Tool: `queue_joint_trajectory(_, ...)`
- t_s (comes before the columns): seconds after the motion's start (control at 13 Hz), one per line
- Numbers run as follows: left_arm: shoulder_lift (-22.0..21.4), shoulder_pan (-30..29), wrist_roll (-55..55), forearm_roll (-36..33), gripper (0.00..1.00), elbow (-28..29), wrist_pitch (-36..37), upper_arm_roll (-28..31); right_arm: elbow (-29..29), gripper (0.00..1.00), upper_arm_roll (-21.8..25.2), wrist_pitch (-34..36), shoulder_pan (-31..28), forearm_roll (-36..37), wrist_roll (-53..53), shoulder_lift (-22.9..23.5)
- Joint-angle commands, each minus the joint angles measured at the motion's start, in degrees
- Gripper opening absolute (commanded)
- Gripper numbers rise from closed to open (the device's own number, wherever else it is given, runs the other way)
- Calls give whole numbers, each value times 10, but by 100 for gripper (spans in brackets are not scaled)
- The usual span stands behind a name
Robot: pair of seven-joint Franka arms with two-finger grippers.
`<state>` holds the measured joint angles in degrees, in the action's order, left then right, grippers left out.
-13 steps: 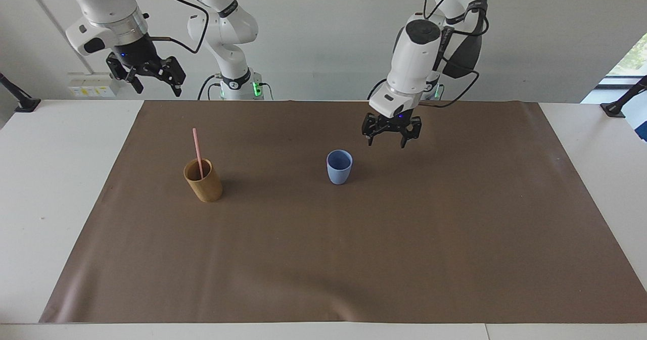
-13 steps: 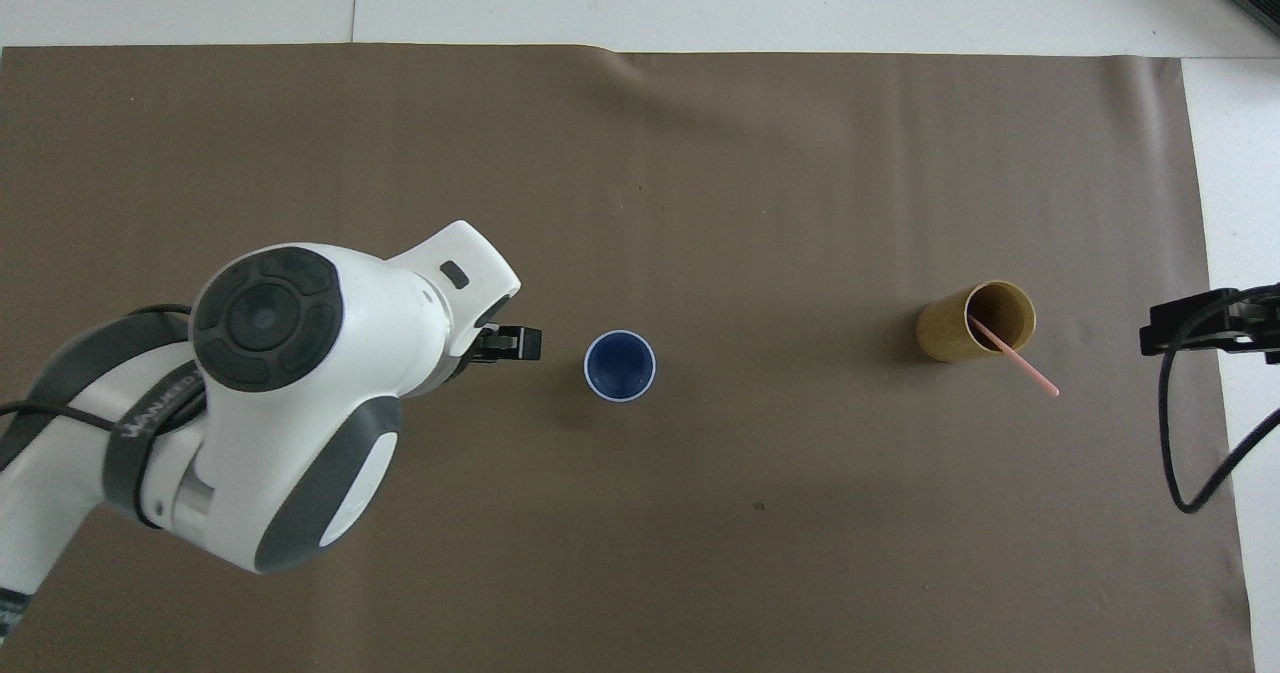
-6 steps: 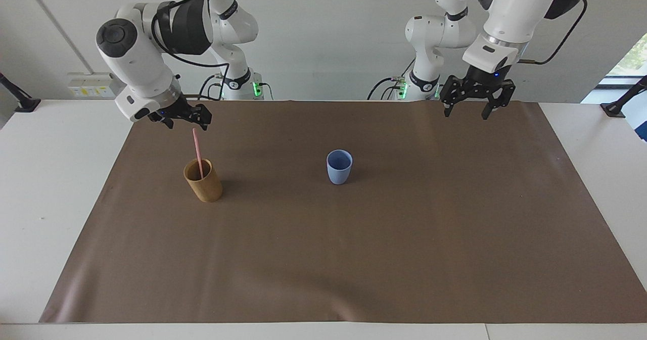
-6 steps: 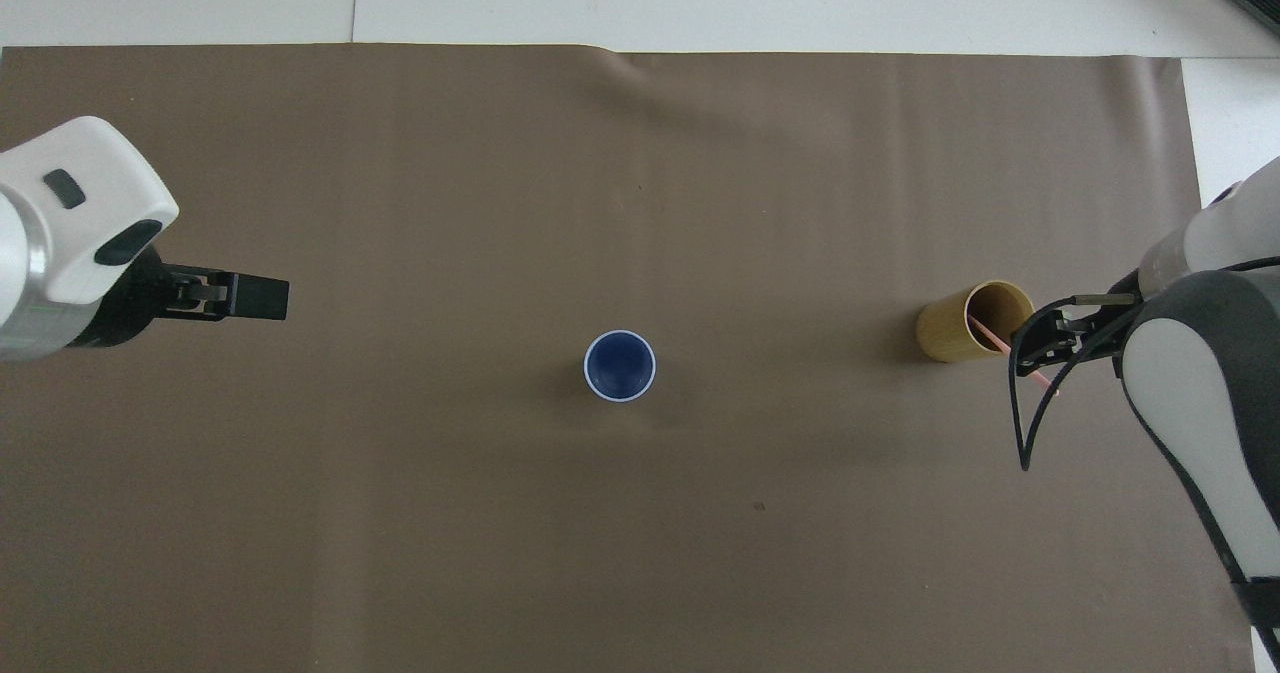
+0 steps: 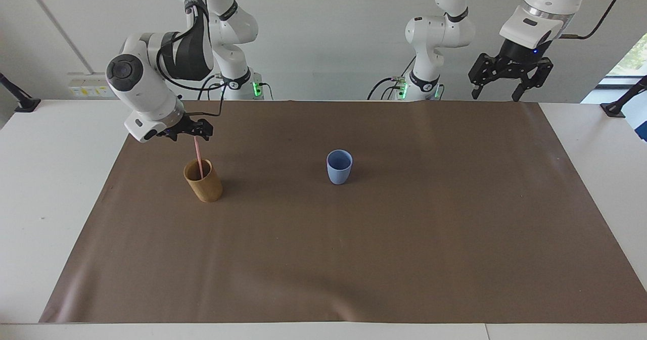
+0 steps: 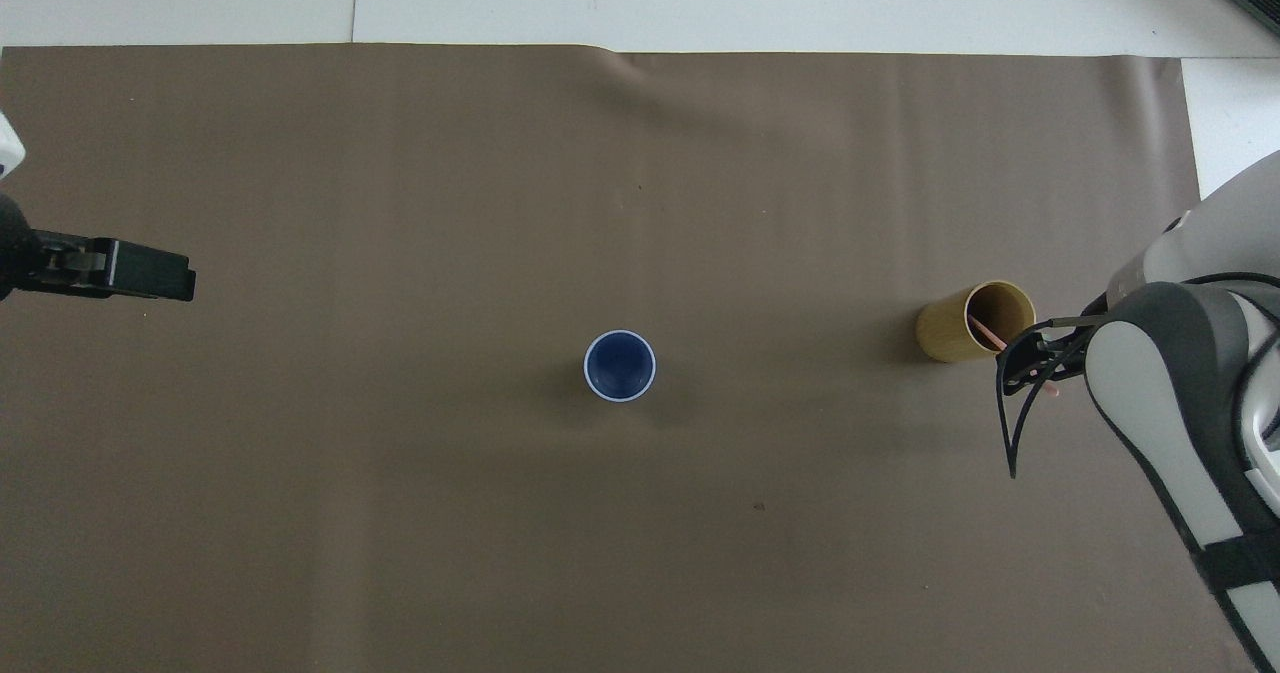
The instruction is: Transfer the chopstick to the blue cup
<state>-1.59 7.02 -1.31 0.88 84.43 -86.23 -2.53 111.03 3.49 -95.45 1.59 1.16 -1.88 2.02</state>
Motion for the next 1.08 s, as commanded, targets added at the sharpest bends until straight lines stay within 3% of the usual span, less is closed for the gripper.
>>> queue_joint_trajectory(0.0,13,-5,12,-12,100,-23,31,-5,24,67,-3,-4,-6,-17,-14,-20)
queue_joint_trajectory(0.15,-2,-5,12,-12,100,-1,47,-5,23,29,-3,3,-3,-23,8,-19)
queue_joint_trajectory(0.31,-33,-4,13,-12,100,45,41,-5,20,1,-4,5,1,-24,44,-18)
queue_joint_trajectory(0.62,-33,-4,13,-13,100,47,28,-5,-6,0,-4,28,-1,-25,50,-5)
queue_joint_trajectory(1.0,-24,-6,36,-21,100,32,11,-4,-77,0,-4,113,-1,-48,57,0)
